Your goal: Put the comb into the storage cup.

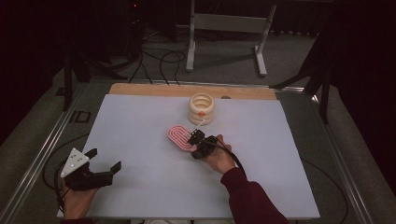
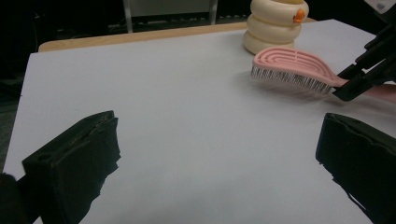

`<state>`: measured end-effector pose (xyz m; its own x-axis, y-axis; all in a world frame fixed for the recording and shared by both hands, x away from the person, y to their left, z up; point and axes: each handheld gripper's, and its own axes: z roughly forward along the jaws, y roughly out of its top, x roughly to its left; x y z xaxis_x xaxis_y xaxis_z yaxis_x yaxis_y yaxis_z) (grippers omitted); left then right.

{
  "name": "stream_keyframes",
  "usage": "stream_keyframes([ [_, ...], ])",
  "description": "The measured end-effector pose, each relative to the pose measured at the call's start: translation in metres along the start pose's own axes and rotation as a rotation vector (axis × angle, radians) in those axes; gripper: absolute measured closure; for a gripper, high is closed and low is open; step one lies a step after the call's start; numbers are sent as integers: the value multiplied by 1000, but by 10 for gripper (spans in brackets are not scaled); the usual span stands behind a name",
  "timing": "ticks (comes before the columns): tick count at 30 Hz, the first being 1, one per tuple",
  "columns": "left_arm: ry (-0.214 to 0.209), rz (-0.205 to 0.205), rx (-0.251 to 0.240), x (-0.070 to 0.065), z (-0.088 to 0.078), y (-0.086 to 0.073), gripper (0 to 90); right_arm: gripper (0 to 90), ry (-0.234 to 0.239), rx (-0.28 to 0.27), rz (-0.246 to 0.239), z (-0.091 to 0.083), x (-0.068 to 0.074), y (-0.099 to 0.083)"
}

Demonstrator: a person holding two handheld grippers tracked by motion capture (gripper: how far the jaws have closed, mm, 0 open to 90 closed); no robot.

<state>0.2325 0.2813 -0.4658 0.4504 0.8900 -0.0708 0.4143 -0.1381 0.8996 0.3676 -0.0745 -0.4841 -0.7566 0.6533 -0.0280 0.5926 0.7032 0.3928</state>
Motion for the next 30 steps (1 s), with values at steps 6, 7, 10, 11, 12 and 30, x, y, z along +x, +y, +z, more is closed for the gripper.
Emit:
stream_keyframes([
  [6,-11,-15,0,-3,1,2,1,696,16,-45,24,-9,-2,-6],
  [7,-13,-18,4,-3,2,3,1,696,16,-53,25,-11,-3,-7],
  [10,-9,-24,22,-4,4,3,1,696,19,-77,34,-15,-4,-8],
  [11,-10,-23,28,-4,5,3,1,696,24,-91,39,-17,-4,-8],
  [12,-10,-29,30,-5,6,3,1,696,20,-97,37,-19,-5,-8],
  [30,-9,-52,32,-9,12,30,2,696,5,-229,61,-45,-9,-9],
])
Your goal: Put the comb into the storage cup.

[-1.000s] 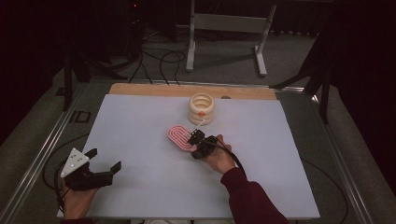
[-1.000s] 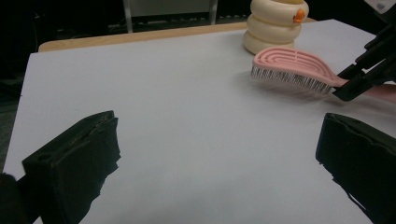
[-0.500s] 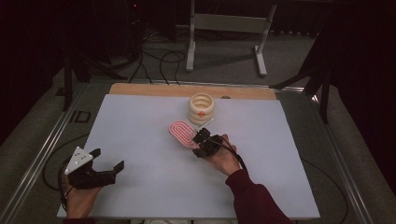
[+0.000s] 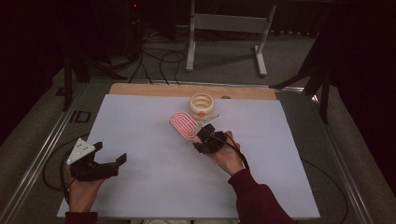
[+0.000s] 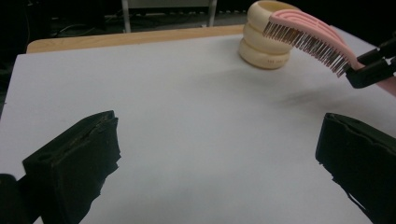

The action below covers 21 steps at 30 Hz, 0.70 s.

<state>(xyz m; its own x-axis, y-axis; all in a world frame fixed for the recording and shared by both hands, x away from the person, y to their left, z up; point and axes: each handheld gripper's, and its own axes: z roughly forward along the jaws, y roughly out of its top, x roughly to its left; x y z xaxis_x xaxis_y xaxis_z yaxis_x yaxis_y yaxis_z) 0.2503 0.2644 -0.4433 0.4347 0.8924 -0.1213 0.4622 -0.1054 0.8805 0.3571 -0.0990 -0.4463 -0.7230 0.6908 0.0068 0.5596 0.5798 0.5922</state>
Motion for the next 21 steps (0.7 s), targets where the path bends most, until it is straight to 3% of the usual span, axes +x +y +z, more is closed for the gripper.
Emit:
stream_keyframes([
  [7,-23,23,14,-11,10,14,2,696,-24,-81,-8,-6,7,5],
  [21,-68,82,49,-32,31,44,1,697,-53,-142,-46,-14,15,8],
])
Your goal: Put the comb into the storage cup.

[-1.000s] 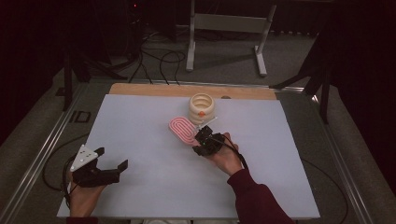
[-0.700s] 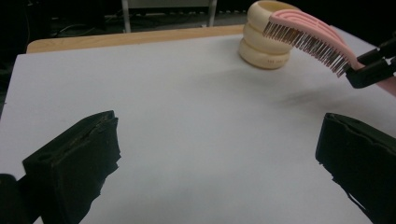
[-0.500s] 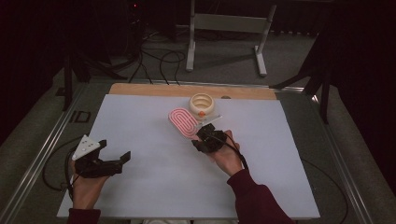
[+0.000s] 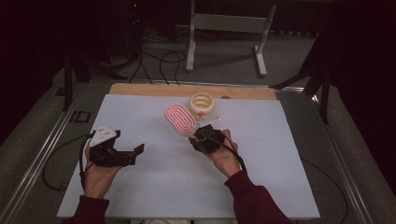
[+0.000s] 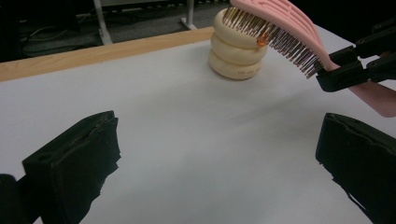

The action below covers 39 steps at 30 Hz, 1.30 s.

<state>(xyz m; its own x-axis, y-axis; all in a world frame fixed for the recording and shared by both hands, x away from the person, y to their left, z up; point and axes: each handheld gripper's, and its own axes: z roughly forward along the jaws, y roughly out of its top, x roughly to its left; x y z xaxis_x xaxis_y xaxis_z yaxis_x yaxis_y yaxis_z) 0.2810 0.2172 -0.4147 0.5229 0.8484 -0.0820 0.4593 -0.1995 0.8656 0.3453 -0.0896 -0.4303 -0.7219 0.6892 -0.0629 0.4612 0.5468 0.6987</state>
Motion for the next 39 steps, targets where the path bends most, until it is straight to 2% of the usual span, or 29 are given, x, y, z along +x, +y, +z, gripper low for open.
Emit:
stream_keyframes([
  [4,-12,3,-9,-5,7,8,1,697,-10,-14,-7,-4,0,2],
  [16,-86,14,-7,-25,31,32,1,697,-21,-43,-14,-8,3,3],
  [22,-90,20,0,-32,40,39,1,697,-21,-47,-8,-6,3,2],
  [29,-118,12,18,-40,55,43,1,697,-18,-55,-15,-5,5,2],
  [33,-127,-12,19,-41,62,46,1,697,-17,-62,-15,-5,6,2],
  [36,-115,-40,40,-42,69,48,2,697,-13,-62,-16,-6,6,1],
  [39,-128,-55,43,-44,75,49,2,697,-8,-70,-17,-6,6,1],
])
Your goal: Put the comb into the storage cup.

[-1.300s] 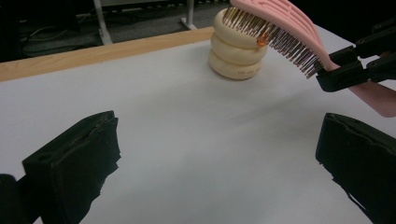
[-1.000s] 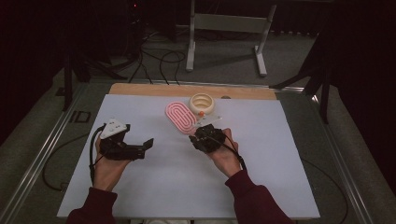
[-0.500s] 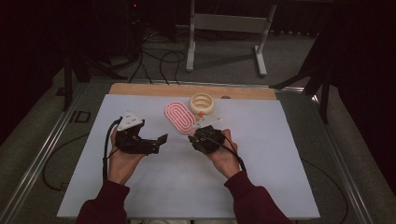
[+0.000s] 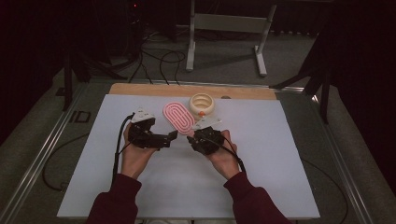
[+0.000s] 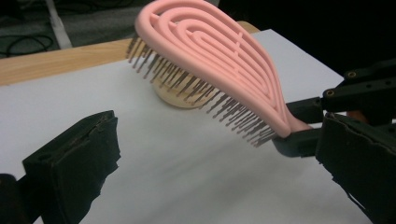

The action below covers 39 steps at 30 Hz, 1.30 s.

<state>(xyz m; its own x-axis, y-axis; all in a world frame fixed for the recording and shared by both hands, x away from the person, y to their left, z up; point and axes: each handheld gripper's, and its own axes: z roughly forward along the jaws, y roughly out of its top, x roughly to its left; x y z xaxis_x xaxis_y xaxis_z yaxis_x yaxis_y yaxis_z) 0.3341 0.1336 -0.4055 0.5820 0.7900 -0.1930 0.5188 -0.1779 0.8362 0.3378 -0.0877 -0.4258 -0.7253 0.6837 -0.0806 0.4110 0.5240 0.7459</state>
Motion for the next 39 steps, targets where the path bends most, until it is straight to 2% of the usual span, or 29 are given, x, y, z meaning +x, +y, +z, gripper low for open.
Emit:
stream_keyframes([
  [4,-4,-4,1,-2,4,2,3,697,4,-4,3,-1,1,0],
  [10,-28,-47,-4,-3,14,5,37,697,25,-16,3,-4,4,1],
  [12,-25,-50,-5,-3,16,5,56,697,23,-16,0,-4,4,1],
  [15,-46,-77,-5,-3,20,5,142,697,29,-27,3,-5,5,2],
  [17,-67,-89,-3,-4,22,5,165,697,35,-27,3,-5,6,2],
  [20,-74,-100,-1,-7,25,5,261,697,34,-33,4,-5,7,2],
  [21,-89,-107,-5,-8,26,5,261,697,36,-37,5,-5,7,2],
  [22,-99,-113,-7,-9,27,5,301,697,38,-39,3,-6,8,2],
  [24,-103,-125,-6,-10,29,7,327,697,37,-46,-2,-6,9,2],
  [25,-107,-129,-7,-10,30,7,381,698,37,-56,-2,-8,10,2],
  [27,-113,-139,-8,-11,31,8,416,697,36,-62,-6,-9,10,2],
  [28,-137,-150,-16,-10,31,8,441,697,37,-68,-6,-10,10,2],
  [31,-155,-160,-20,-10,32,8,460,698,36,-69,-6,-11,9,1],
  [34,-191,-186,-27,-9,33,8,524,699,44,-65,-4,-10,8,-1],
  [39,-215,-190,-23,-11,34,7,575,699,26,-54,-26,-8,10,-5],
])
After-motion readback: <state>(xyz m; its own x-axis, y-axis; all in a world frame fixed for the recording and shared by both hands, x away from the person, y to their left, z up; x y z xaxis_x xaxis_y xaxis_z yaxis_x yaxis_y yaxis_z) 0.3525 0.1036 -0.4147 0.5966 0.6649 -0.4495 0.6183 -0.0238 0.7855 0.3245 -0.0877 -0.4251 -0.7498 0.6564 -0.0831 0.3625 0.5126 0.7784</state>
